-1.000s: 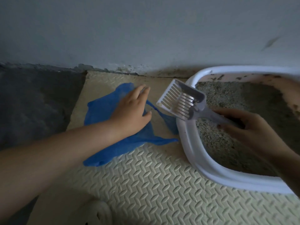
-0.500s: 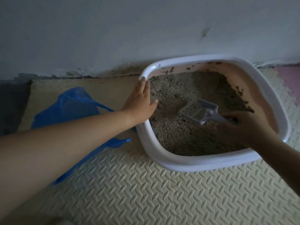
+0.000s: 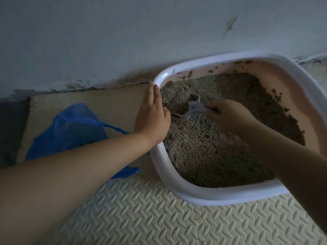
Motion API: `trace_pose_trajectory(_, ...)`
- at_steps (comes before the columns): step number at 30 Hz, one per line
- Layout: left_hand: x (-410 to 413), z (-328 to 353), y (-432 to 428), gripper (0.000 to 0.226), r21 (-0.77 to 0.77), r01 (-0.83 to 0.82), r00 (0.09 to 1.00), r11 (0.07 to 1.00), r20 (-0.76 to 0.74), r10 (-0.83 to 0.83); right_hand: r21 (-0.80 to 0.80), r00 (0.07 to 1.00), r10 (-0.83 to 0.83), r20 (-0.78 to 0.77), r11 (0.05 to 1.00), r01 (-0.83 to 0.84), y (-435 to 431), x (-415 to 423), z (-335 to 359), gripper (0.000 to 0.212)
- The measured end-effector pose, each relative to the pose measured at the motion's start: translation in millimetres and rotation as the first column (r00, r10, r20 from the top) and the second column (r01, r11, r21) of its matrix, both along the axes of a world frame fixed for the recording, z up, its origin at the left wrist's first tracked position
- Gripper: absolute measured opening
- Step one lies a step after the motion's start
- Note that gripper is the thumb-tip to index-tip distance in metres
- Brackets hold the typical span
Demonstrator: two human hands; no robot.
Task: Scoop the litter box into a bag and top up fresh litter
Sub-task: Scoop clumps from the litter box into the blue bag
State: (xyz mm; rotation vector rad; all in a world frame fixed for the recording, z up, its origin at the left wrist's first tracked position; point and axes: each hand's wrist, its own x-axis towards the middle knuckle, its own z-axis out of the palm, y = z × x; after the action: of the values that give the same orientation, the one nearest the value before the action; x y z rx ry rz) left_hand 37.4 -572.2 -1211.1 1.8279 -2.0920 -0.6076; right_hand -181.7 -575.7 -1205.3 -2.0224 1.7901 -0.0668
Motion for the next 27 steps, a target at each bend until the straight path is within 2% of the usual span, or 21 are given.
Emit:
trace_pose_trajectory(4, -0.5, -2.1, -1.3, 0.064, 0.000, -0.006, 1.000, 1.000, 0.006, 0.006, -0.016, 0.997, -0.056, 0.059, 0.998, 0.057, 7.5, 23.0, -19.8, 0.023)
trace_pose_trajectory(8, -1.9, -2.3, -1.6, 0.065, -0.001, -0.012, 1.000, 1.000, 0.021, 0.012, 0.110, 0.992, -0.116, 0.045, 0.988, 0.111, 26.1, 50.0, -39.1, 0.019)
trace_pose_trajectory(12, -0.8, -1.3, -0.8, 0.065, 0.005, -0.012, 1.000, 1.000, 0.026, 0.012, 0.165, 0.915, -0.299, 0.269, 0.951, 0.262, 29.5, 52.8, -42.3, 0.021)
trace_pose_trajectory(17, -0.7, 1.1, -0.2, 0.065, 0.018, -0.012, 1.000, 1.000, 0.013, 0.012, 0.173, 0.855, -0.361, 0.372, 0.932, 0.319, 41.5, 43.6, -34.8, 0.025)
trace_pose_trajectory(27, 0.9, 1.1, 0.4, 0.068, 0.021, -0.015, 1.000, 1.000, 0.003, 0.015, 0.011, 0.886, -0.350, 0.306, 0.931, 0.364, 79.6, -4.6, -1.1, 0.027)
